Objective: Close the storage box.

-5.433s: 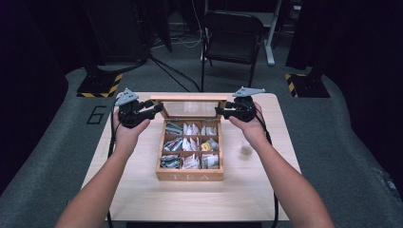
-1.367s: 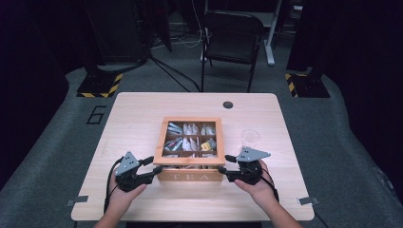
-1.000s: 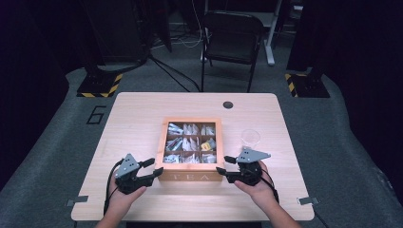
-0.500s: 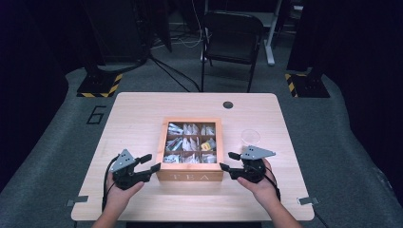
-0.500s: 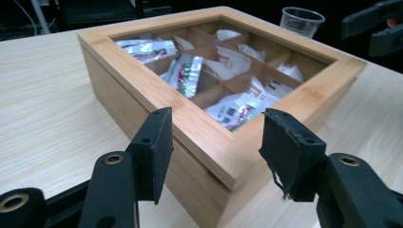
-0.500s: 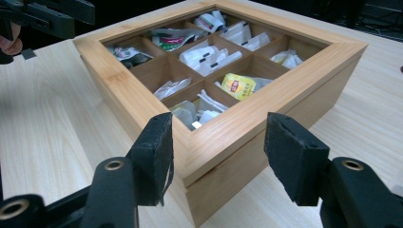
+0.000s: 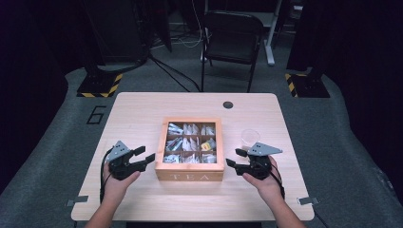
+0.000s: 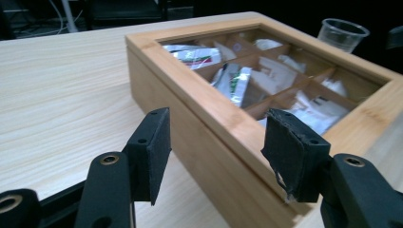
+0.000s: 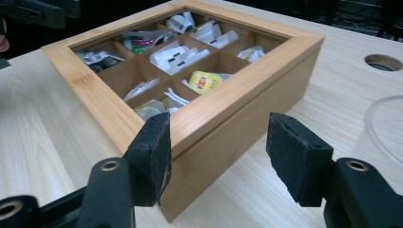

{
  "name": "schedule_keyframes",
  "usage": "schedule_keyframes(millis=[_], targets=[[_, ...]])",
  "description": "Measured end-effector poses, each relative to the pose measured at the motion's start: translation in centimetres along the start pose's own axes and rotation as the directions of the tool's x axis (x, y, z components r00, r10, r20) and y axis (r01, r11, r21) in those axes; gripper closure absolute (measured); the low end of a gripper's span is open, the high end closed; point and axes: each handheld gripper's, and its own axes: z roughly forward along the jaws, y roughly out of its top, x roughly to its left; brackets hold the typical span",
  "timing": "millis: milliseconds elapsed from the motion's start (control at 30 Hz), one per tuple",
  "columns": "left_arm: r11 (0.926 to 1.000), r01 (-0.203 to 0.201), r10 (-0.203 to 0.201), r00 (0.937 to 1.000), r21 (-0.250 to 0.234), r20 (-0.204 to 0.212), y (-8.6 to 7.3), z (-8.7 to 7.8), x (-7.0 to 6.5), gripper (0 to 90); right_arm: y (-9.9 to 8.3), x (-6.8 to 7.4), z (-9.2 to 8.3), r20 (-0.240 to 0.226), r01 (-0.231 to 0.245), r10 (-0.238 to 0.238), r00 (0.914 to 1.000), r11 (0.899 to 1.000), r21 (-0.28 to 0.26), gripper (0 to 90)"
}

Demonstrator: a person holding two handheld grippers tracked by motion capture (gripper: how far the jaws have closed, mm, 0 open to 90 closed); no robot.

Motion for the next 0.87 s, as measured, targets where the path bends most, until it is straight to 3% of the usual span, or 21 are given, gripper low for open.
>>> schedule_keyframes(millis=[400, 867], targets=[[1.0000, -0.002, 0.002, 0.9980, 0.007, -0.062, -1.4, -0.1, 0.7, 41.6, -0.7, -0.3, 0.2, 0.014, 0.007, -0.007, 0.9999, 1.000, 0.022, 40.3], [0.9994, 0.021, -0.020, 0.9989, 0.028, -0.043, -2.4, -0.2, 1.2, 41.2, -1.2, 0.3, 0.6, 0.040, 0.057, -0.059, 0.9975, 0.998, 0.040, 40.1]])
